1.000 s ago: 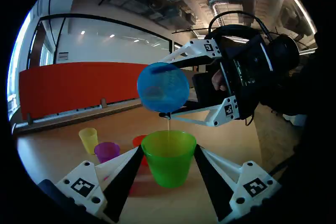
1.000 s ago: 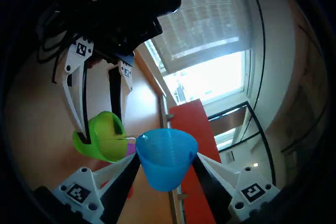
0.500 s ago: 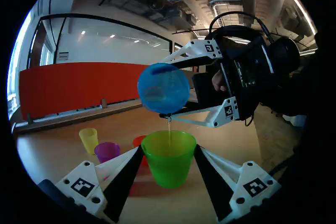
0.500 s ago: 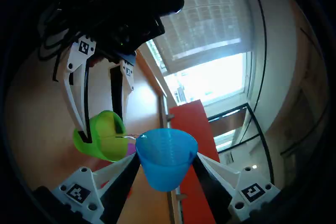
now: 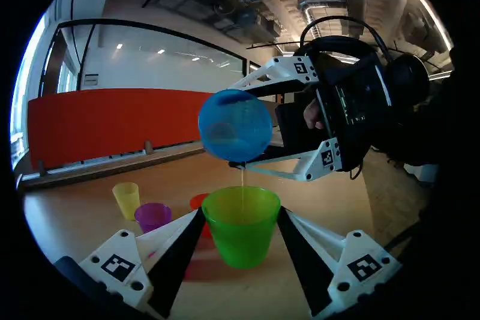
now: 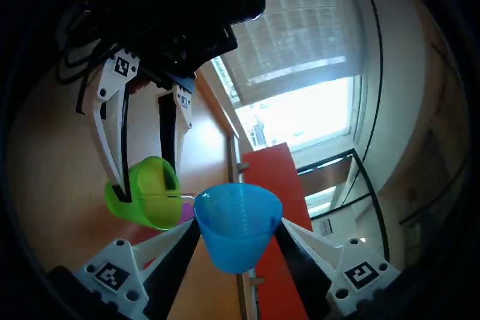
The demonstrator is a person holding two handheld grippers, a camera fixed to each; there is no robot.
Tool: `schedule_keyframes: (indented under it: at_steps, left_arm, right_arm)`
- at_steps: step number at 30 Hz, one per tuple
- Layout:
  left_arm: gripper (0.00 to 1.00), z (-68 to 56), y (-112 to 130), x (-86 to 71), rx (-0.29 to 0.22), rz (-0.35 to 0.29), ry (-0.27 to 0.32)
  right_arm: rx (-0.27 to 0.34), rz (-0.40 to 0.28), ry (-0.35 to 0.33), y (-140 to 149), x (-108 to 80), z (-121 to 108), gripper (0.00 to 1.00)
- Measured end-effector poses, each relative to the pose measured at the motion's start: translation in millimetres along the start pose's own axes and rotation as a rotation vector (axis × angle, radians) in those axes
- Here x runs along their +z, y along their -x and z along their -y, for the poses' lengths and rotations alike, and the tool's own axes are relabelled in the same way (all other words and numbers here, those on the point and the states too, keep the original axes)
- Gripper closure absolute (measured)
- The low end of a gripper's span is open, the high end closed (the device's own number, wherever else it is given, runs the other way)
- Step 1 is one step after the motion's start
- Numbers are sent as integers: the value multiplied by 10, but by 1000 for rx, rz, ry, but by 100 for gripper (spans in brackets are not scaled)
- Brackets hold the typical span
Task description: Pour water
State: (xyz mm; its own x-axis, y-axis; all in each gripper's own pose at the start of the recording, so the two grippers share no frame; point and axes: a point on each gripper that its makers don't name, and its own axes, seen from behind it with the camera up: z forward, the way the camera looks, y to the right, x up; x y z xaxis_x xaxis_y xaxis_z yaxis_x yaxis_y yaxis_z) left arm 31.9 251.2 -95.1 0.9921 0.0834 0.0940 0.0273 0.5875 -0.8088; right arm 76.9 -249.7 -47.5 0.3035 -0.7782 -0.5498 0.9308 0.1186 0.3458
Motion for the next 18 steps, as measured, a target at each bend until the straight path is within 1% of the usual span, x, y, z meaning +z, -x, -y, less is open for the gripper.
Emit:
schedule_keyframes:
  at_steps: [18]
  left_arm:
    - [13, -12, -7, 7, 2, 1, 3]
  right_arm:
    - [-35, 8, 3, 12, -28, 0, 12]
